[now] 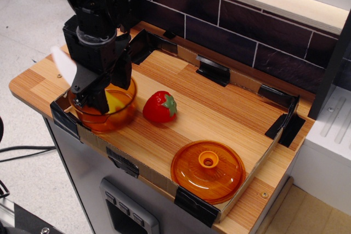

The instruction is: Put knife in pot

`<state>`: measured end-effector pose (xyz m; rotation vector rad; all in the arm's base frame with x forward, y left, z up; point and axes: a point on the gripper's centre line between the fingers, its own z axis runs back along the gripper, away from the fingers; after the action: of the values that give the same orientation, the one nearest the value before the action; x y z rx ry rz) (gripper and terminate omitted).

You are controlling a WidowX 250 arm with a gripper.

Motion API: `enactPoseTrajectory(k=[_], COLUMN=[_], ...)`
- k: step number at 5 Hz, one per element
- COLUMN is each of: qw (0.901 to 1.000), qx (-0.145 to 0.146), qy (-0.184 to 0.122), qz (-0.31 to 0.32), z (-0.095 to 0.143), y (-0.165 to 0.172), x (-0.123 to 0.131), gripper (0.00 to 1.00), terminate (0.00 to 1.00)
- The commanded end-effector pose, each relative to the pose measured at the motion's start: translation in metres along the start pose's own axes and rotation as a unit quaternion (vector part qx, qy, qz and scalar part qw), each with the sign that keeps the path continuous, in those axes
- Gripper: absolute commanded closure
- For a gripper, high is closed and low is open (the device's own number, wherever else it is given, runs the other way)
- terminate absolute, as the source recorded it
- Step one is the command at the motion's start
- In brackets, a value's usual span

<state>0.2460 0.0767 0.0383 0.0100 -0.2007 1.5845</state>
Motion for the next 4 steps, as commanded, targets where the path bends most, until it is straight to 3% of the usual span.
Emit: enactPoseTrajectory(k=[1, 2, 3, 4], qw=[0.9986, 0.9961, 0.9933, 0.9933], qx=[-0.048, -0.077, -0.085, -0.073], qy=[0.009, 0.01, 0.006, 0.008], qz=[0.022, 0.043, 0.077, 0.089], z=[0.042, 0.069, 0.089, 0.103], y=[-0.012, -0.012, -0.015, -0.017], x=[0.007, 0.009, 0.01, 0.008], gripper=[0.0, 0.0, 0.0, 0.0], terminate=[0.0, 0.0, 0.0, 0.0])
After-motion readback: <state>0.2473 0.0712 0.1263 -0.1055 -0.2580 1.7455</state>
